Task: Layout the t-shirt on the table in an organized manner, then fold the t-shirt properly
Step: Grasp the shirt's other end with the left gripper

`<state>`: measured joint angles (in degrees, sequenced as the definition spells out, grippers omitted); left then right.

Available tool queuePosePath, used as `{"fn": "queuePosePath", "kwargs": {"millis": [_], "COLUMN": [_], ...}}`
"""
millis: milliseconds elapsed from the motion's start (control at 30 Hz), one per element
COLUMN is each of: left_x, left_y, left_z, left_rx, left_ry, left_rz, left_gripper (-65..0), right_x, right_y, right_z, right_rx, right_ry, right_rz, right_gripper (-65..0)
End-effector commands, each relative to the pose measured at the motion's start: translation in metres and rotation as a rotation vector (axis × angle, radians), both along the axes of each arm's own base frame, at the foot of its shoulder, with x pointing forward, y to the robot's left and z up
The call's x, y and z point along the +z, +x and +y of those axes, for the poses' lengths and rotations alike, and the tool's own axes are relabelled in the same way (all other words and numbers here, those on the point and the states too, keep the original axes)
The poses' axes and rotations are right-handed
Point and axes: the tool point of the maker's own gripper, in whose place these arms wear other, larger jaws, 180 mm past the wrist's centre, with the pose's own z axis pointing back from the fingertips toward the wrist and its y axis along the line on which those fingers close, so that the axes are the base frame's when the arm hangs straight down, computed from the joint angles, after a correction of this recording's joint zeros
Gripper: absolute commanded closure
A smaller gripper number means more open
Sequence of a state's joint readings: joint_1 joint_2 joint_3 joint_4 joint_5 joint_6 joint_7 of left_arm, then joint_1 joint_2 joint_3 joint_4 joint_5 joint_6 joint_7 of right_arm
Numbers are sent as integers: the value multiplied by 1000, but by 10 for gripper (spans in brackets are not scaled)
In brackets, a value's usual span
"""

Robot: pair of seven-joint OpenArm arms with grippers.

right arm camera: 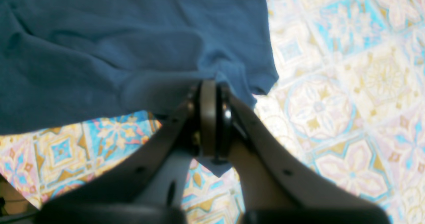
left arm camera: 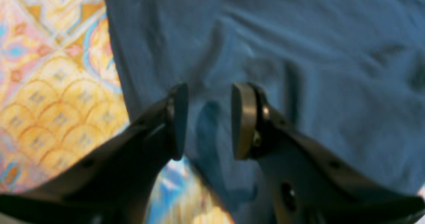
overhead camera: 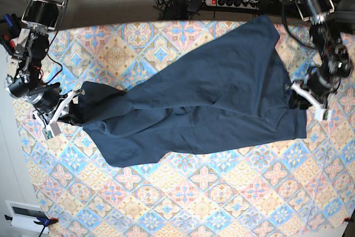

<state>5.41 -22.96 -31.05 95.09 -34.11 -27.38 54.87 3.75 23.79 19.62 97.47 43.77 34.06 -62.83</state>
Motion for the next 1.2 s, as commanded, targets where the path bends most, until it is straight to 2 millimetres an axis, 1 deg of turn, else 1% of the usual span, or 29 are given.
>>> {"fn": "queuePosePath", "kwargs": {"millis": [0, 67, 133, 200, 267, 333, 467, 533, 567, 600, 667, 733, 800, 867, 1000, 1067, 1133, 1167], "left_x": [16, 26, 27, 21, 16, 9, -8, -19, -23, -29, -43, -52, -64, -74, -81, -84, -84, -86], "left_y": [-12, -41, -69, -94, -119, -142, -168, -174, -177, -179, -182, -177, -177, -176, -173, -172, -166, -167], "left_z": [6, 6, 8, 9, 16, 17, 12, 8, 7, 4, -9, -16, -19, -27, -42, -51, -56, -59], "left_rx": [5, 10, 17, 26, 56, 87, 111, 133, 142, 139, 131, 125, 141, 135, 102, 80, 69, 72], "left_ry": [29, 33, 26, -3, -29, -69, -108, -144, -154, -169, -214, -246, -288, -321, -343, -355, -363, -371], "left_rz": [-30, -32, -5, 38, 78, 115, 189, 207, 217, 232, 261, 272, 289, 310, 324, 334, 327, 329], "left_gripper": [-214, -214, -214, -214, -214, -215, -219, -219, -219, -219, -219, -219, -219, -219, -219, -219, -219, -219], "right_x": [19, 19, 19, 22, 23, 24, 23, 15, 15, 15, 21, 22, 23, 23, 24, 27, 32, 33], "right_y": [8, 8, 8, 8, 8, 8, 7, 0, -2, -4, -4, -4, -4, -4, -4, -4, -4, -4], "right_z": [-3, -3, -3, -1, -1, 0, 0, 0, 2, 3, 6, 6, 7, 6, 6, 7, 10, 10], "right_rx": [5, 5, 6, 10, 12, 14, 15, 17, 21, 25, 34, 37, 38, 36, 36, 41, 48, 50], "right_ry": [-1, -1, -1, -3, -5, -7, -8, -9, -12, -16, -23, -26, -27, -27, -27, -32, -36, -38], "right_rz": [-63, -63, -62, -69, -72, -76, -73, -51, -51, -52, -70, -75, -76, -77, -79, -89, -104, -108], "right_gripper": [0, 0, 0, 0, 0, 0, 0, 0, 0, 0, 0, 0, 0, 0, 0, 0, 0, 0]}}
